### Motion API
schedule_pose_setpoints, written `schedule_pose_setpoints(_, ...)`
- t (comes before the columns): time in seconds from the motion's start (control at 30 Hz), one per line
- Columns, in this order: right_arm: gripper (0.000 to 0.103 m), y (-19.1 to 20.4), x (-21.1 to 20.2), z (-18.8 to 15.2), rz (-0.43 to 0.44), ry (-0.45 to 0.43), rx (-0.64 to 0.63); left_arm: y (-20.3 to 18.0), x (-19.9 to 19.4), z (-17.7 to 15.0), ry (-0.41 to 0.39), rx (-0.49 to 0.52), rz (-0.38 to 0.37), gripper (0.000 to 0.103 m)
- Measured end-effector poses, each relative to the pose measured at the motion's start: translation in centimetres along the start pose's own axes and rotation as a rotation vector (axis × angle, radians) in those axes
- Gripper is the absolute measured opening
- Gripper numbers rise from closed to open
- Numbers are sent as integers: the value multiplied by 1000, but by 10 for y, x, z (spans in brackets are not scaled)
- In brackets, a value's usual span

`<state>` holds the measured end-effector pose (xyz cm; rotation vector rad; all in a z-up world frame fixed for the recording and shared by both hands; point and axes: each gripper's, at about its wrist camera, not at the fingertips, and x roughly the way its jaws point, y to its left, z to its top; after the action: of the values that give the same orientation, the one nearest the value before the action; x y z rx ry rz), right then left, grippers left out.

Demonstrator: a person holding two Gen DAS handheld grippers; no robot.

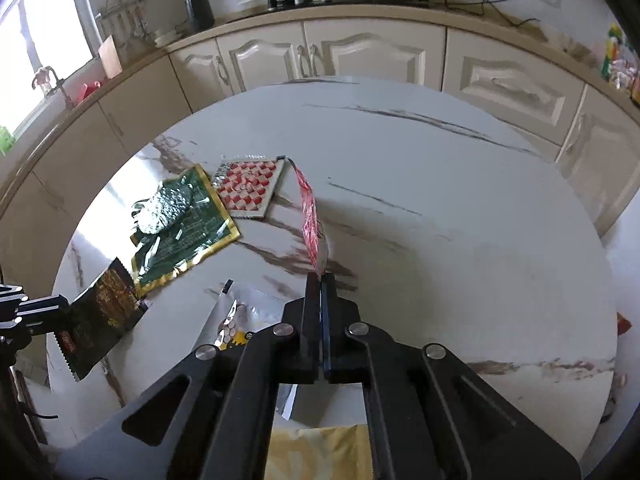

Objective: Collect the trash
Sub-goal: 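Close the left tool on the black packet and lift it, then grasp the red candy bar with the right tool while the left tool holds the black packet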

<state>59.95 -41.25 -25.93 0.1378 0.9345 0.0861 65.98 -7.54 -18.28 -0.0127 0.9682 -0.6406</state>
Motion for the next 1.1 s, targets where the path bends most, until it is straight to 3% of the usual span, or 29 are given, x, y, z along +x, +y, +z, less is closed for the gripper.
schedule_pose_setpoints(0.27, 2, 14, 3, 0, -4, 40, -46, 6, -3, -4, 17, -19, -25, 3)
schedule_pose_setpoints(0.33, 15, 16, 2, 1, -11, 26, -49, 5, -1, -5, 22, -27, -37, 3)
schedule_pose_setpoints(0.4, 62, 18, -2, 1, -30, -4, -63, -1, 6, -4, 33, -14, -8, 4)
schedule_pose_setpoints(0.43, 66, 19, -4, 2, -51, -23, -75, -2, 11, -3, 45, -12, -10, 5)
schedule_pose_setpoints(0.7, 65, 13, 8, 20, -40, -9, -97, -24, 35, 11, 80, 24, 30, 13)
schedule_pose_setpoints(0.73, 65, 11, 12, 22, -31, -1, -95, -27, 35, 12, 77, 38, 51, 20)
schedule_pose_setpoints(0.83, 65, 8, 18, 25, -31, 15, -100, -36, 32, 11, 61, 90, 141, 57)
schedule_pose_setpoints(0.87, 65, 8, 20, 25, -28, 17, -101, -39, 31, 9, 47, 105, 174, 63)
schedule_pose_setpoints(0.97, 64, 9, 25, 26, -27, 22, -117, -43, 39, 7, 71, 114, 183, 64)
schedule_pose_setpoints(1.1, 50, 9, 30, 25, -42, 33, -119, -53, 55, 4, 89, 144, 221, 65)
